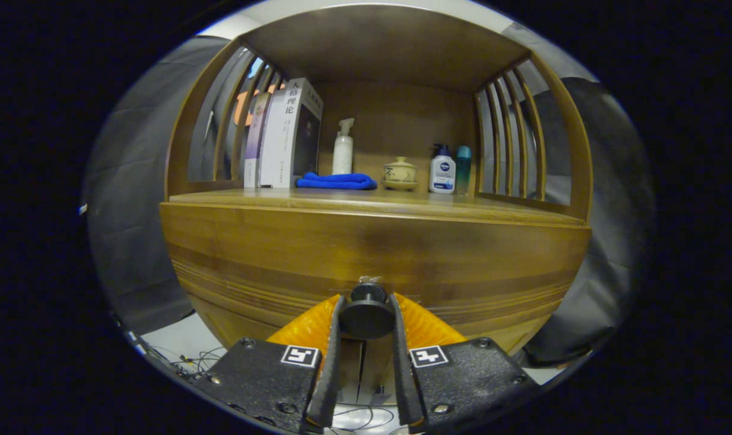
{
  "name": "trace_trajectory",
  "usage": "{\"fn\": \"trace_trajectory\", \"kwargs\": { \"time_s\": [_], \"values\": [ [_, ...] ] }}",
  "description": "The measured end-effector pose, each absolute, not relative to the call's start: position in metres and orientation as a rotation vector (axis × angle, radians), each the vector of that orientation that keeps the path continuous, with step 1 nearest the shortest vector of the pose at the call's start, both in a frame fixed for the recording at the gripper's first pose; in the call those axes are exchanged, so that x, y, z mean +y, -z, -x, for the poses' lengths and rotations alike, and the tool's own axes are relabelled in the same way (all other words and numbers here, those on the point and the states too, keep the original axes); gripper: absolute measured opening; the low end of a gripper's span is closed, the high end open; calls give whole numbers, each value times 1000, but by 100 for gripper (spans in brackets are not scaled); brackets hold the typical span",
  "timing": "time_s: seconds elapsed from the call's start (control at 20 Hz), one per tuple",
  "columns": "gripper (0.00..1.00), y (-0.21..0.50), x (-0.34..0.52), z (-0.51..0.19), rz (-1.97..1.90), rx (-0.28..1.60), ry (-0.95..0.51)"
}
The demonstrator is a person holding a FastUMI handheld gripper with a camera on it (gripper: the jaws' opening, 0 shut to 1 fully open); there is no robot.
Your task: Pull open the drawer, take out the items inside it, and place them on the countertop above the cabinet.
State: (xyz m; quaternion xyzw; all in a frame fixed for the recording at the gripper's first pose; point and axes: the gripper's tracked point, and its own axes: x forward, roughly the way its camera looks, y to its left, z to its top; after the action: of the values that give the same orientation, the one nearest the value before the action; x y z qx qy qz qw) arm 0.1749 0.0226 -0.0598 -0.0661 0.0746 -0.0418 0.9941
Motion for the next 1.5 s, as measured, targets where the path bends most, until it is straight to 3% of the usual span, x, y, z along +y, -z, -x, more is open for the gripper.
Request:
{"fn": "trace_trajectory", "kwargs": {
  "time_s": [1.05,1.5],
  "values": [
    [41,82,32,-21,53,130,66],
    [41,89,38,12,67,110,59]
  ]
}}
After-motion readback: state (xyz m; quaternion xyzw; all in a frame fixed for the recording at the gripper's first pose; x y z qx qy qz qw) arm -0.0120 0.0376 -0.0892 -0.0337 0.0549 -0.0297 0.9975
